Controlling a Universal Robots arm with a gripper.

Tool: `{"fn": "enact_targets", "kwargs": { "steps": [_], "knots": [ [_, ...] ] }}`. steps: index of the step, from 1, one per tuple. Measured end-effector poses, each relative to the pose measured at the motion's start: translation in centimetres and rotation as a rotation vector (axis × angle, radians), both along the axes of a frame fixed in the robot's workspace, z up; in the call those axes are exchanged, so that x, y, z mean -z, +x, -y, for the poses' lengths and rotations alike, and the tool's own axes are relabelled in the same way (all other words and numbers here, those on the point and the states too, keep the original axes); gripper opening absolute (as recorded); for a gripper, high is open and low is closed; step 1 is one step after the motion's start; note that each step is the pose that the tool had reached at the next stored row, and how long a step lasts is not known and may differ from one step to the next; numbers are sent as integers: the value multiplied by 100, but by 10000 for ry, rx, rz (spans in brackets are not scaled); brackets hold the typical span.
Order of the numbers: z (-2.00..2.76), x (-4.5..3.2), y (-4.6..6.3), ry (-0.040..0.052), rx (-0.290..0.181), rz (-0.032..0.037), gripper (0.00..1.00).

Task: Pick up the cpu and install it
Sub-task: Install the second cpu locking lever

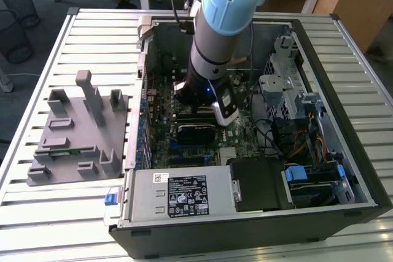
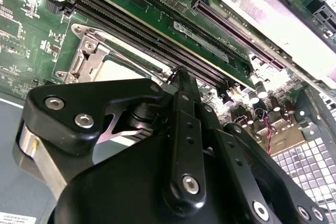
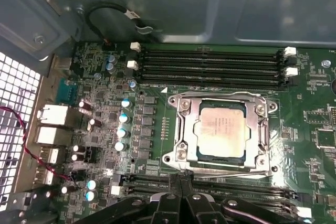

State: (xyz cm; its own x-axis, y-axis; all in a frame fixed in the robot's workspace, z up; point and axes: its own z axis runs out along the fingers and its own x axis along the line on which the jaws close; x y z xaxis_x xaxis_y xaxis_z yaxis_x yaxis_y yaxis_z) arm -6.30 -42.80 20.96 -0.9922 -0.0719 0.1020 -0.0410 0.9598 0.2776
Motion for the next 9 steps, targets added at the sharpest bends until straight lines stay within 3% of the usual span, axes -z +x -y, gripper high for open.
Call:
{"fn": "enact_targets", "kwargs": {
  "steps": [9],
  "knots": [
    [0,86,-22,221,2,-1,11]
  ]
}}
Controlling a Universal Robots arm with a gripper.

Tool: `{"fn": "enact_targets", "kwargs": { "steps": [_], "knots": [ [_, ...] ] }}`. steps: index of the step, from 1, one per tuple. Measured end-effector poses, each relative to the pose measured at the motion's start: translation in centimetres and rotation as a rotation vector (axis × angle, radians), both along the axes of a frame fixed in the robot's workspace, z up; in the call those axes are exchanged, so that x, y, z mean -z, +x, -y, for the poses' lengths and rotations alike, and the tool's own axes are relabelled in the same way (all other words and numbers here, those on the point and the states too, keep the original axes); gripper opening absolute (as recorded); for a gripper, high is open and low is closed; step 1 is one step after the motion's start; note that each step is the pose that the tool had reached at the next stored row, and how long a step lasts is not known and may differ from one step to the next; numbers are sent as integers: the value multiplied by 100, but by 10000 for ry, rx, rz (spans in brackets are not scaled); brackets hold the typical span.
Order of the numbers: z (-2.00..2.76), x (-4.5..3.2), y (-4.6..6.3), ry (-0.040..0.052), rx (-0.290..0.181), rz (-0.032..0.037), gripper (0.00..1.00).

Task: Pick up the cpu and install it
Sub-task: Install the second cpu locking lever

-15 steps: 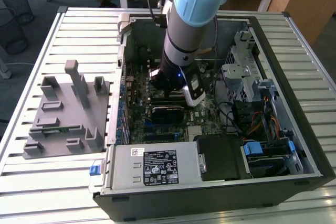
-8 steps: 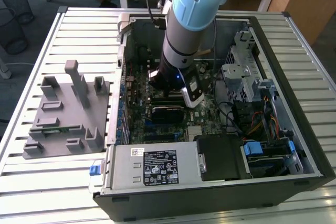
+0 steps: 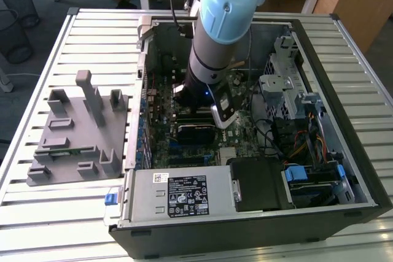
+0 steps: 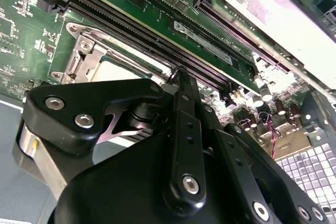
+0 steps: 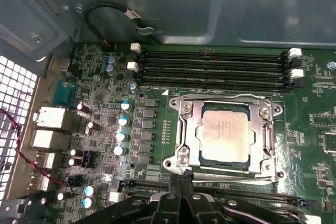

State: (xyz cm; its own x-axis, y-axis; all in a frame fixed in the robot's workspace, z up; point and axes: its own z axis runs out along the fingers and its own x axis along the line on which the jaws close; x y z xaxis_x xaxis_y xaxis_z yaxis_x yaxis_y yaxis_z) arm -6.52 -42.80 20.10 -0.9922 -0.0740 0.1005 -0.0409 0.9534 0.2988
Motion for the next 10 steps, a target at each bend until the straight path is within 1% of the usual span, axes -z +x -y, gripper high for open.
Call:
{"fn": "enact_targets", "kwargs": {
  "steps": [2,10],
  "knots": [
    [0,28,-12,55,1,0,11],
    [0,92,-59,201,0,0,11]
  ]
}}
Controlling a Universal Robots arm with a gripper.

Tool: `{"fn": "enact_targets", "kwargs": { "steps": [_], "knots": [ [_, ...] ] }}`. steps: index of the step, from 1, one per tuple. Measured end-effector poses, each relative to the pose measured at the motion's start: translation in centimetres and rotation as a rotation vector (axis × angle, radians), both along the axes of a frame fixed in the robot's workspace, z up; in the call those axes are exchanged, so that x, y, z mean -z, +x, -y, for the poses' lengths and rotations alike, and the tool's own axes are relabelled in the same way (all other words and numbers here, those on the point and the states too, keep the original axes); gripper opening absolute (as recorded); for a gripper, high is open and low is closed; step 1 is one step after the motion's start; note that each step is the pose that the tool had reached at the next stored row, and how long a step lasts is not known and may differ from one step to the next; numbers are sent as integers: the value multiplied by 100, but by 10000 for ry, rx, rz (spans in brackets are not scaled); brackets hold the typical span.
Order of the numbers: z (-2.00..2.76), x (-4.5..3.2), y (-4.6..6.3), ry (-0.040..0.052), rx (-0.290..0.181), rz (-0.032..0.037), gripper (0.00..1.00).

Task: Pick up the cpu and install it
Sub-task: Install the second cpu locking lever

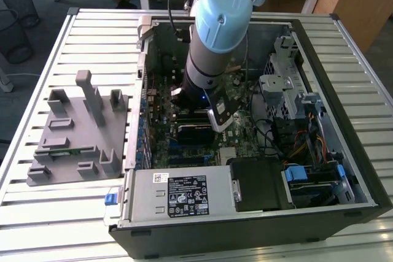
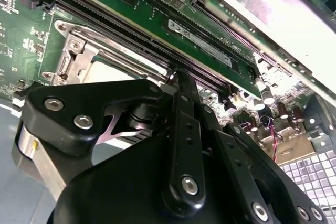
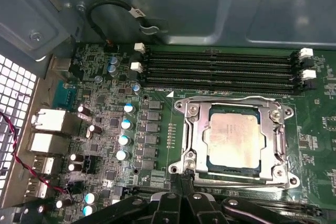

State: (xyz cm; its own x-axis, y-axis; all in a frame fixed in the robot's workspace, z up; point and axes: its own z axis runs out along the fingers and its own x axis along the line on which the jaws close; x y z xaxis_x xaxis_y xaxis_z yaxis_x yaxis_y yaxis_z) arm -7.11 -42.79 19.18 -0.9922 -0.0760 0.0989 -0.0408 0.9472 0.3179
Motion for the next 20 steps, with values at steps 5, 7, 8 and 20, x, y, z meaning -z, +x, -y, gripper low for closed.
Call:
{"fn": "enact_targets", "kwargs": {
  "steps": [5,7,8,20],
  "knots": [
    [-7,24,-19,110,0,-1,11],
    [-13,31,-26,158,0,-1,11],
    [-17,34,-29,180,0,-1,11],
    [-88,55,-85,294,0,-1,11]
  ]
}}
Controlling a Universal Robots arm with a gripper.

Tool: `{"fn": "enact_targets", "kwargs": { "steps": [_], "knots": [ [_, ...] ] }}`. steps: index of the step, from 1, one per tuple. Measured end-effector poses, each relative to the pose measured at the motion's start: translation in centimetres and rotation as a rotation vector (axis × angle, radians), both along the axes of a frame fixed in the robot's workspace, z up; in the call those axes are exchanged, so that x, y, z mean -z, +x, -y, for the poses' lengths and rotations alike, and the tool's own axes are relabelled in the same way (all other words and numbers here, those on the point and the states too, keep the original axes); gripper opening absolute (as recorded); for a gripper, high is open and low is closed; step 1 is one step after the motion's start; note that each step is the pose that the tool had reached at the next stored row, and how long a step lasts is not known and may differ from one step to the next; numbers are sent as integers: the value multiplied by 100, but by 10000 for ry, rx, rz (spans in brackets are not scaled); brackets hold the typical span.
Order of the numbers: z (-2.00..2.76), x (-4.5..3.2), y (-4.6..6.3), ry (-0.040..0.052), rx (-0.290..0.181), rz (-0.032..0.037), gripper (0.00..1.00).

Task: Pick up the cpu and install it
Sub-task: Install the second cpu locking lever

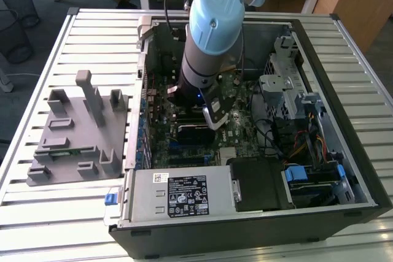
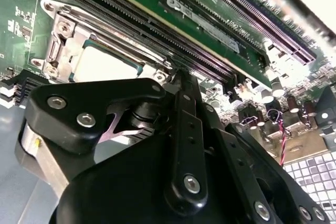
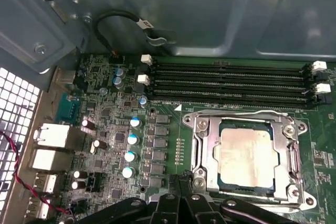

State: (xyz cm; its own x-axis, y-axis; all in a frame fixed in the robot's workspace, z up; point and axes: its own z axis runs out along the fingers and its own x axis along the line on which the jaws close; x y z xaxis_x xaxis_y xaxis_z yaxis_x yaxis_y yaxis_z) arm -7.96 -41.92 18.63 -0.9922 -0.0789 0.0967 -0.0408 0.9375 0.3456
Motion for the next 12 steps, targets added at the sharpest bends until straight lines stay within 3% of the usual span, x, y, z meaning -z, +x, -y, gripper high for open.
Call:
{"fn": "enact_targets", "kwargs": {
  "steps": [8,12],
  "knots": [
    [-6,-9,-45,-5,0,0,11],
    [-9,-72,-48,-6,0,0,11]
  ]
}}
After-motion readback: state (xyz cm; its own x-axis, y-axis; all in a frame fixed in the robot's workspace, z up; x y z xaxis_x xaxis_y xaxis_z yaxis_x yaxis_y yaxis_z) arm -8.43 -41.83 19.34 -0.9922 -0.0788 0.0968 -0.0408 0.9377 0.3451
